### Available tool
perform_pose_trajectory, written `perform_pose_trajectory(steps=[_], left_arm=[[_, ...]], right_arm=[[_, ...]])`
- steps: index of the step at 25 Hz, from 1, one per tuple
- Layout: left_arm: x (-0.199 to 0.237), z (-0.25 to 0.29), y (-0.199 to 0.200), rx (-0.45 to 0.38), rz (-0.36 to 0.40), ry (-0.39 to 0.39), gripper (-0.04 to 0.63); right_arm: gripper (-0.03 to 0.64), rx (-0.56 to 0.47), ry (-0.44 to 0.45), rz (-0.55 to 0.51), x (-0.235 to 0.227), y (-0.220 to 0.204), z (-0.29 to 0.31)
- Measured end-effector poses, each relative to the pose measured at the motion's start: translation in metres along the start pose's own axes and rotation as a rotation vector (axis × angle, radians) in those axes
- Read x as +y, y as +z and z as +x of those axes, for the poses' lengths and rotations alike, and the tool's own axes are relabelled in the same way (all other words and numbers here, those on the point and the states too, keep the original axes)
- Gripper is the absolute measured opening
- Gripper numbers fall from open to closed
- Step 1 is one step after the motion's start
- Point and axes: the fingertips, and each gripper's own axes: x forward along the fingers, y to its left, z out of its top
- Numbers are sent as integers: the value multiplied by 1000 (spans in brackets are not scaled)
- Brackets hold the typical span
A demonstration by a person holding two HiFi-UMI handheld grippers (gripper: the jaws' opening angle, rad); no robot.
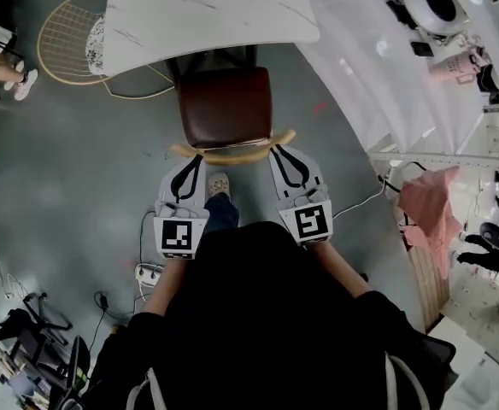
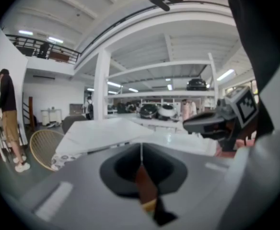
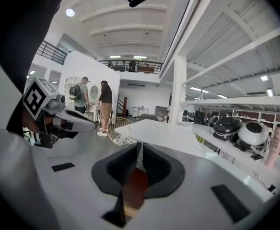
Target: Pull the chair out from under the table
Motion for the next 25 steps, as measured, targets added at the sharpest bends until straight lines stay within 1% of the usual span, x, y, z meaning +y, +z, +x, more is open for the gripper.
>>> perform_pose_trajectory(steps=[2,4,6,7,9,11,13,16,18,22,24,25], left_arm=[[14,13,-13,43,-7,-14,12],[25,24,-25,85,-19,-32,15],[33,34,-37,122,-29,-51,50],[36,38,-42,139,-36,-60,57],[39,44,-55,175,-55,-77,67],[39,49,-68,217,-72,-95,108],[38,55,-81,252,-78,-110,121],[37,63,-97,295,-114,-117,121],[37,66,-105,320,-161,-109,136],[44,69,-126,380,-244,-84,141],[45,70,-140,418,-257,-91,171],[45,70,-146,436,-257,-98,184]], right_arm=[[23,66,-5,18,-6,-18,15],[23,112,-19,94,-12,-33,27],[23,155,-34,151,-20,-46,36],[23,175,-40,169,-24,-53,38],[25,216,-47,191,-30,-66,41],[25,252,-46,213,-34,-78,42],[25,285,-40,237,-38,-91,43],[25,330,-25,268,-42,-110,46],[25,349,-7,296,-42,-120,49],[25,392,41,326,-40,-136,53],[26,416,72,331,-38,-145,55],[38,429,92,336,-37,-149,57]])
